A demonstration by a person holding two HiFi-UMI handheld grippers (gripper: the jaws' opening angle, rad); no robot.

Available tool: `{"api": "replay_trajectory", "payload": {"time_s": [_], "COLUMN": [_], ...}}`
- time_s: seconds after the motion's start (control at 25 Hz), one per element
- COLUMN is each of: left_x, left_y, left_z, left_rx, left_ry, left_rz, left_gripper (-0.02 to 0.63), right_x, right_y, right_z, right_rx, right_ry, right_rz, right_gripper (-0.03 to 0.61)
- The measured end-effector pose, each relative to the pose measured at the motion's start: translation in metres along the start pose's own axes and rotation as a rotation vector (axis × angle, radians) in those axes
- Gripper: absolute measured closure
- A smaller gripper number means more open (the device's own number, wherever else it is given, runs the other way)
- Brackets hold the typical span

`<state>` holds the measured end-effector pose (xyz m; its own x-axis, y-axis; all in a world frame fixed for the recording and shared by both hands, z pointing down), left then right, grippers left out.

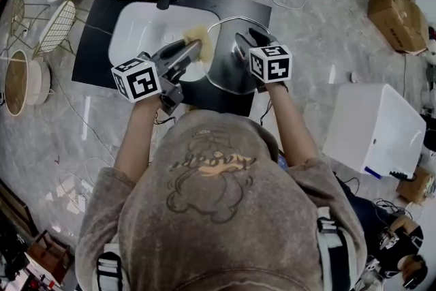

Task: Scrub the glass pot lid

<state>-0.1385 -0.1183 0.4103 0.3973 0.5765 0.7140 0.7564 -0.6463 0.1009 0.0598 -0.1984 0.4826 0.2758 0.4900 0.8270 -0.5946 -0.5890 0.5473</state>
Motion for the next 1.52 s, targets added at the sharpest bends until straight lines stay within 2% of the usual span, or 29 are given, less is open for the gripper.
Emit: {"api": "replay_trajectory", "payload": {"time_s": [0.2,0.36,0.6,0.8,1.08,1.52], "left_x": [0.000,0.002,0.009,0.019,0.031,0.034], "left_y": [0.014,0.025,0.041,0.049,0.044,0.042], "left_z": [0.005,0.010,0.019,0.021,0.008,0.004], "left_rx": [0.007,-0.011,-0.097,-0.147,-0.199,-0.234], "left_ry": [0.043,0.114,0.355,0.506,0.544,0.552], "left_rz": [-0.027,-0.047,-0.062,-0.031,0.017,0.017], "left_gripper": [0.540,0.540,0.540,0.540,0.540,0.540], "right_x": [-0.017,-0.017,-0.004,0.019,0.051,0.051], "right_y": [-0.047,-0.087,-0.133,-0.146,-0.144,-0.140], "right_z": [-0.006,-0.008,-0.013,-0.016,-0.016,-0.017], "right_rx": [0.006,0.039,0.114,0.195,0.261,0.276], "right_ry": [0.033,0.068,0.070,0.081,0.134,0.133], "right_rz": [0.136,0.230,0.386,0.413,0.391,0.394], "right_gripper": [0.397,0.399,0.454,0.511,0.577,0.578]}}
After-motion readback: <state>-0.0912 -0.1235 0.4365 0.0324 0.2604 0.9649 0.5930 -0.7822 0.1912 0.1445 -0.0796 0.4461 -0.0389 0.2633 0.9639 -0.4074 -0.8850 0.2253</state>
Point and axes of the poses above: the fingertips, and each gripper's own axes: y forward along the fingers, z to its right, x out of its underside, the point moved 6 cm from there along -y, backward along the fingers, and after that the axes turned 2 degrees about -x, right-handed, at the moved point
